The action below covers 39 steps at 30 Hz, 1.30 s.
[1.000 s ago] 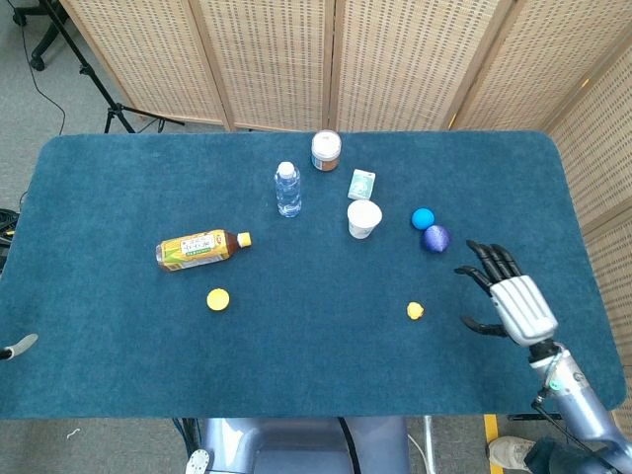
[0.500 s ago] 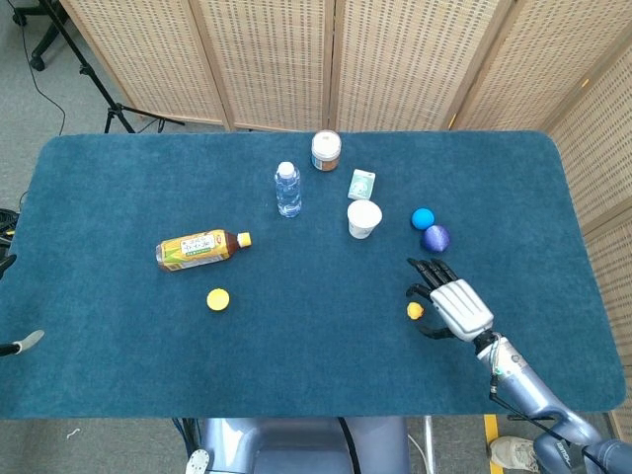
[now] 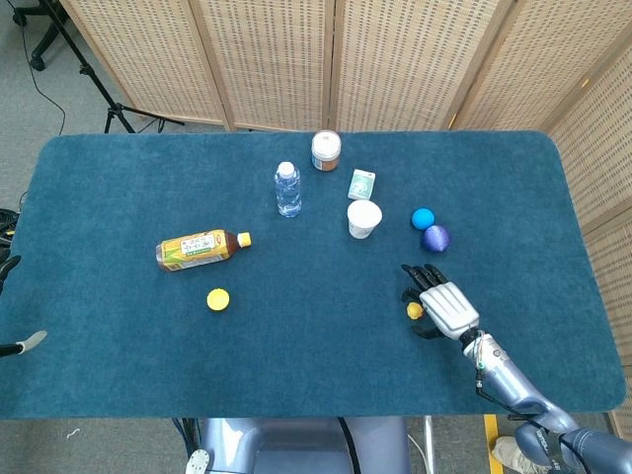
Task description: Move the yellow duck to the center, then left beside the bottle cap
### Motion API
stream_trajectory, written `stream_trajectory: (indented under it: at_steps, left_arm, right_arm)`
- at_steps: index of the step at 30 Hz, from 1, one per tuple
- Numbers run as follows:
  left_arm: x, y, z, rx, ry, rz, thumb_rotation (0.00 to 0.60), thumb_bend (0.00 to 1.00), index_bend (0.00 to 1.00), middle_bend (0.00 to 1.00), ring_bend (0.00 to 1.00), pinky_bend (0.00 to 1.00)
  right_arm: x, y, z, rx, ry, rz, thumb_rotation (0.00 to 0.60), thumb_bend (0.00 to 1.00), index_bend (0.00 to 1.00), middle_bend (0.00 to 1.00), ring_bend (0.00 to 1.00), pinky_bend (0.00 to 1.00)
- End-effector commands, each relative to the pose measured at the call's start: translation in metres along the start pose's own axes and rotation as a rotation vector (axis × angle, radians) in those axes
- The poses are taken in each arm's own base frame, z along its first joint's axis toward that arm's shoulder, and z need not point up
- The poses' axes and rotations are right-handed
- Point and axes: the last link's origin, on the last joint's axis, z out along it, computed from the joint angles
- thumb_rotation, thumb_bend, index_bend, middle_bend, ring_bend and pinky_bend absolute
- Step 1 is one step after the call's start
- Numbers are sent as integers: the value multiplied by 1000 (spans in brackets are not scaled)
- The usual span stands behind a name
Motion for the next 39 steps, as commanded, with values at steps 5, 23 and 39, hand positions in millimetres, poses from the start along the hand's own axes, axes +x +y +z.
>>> stream_trajectory:
  at_steps: [5,23,39]
  left_arm:
    - [-1,0,1,1,-6,3,600,0,0,0,0,0]
    - [-2,0,2,4,-9,2,600,0,0,0,0,0]
    - [-2,1,2,-1,-13,0,600,0,0,0,0,0]
  right_arm:
    - [-8,4,6,-18,-14,-22,600,329,364,0,0,0]
    - [-11,7,14,-37,-18,-38,600,430,521,0,0,0]
    - [16,-18,8,72,87,-37,600,485,538,0,0,0]
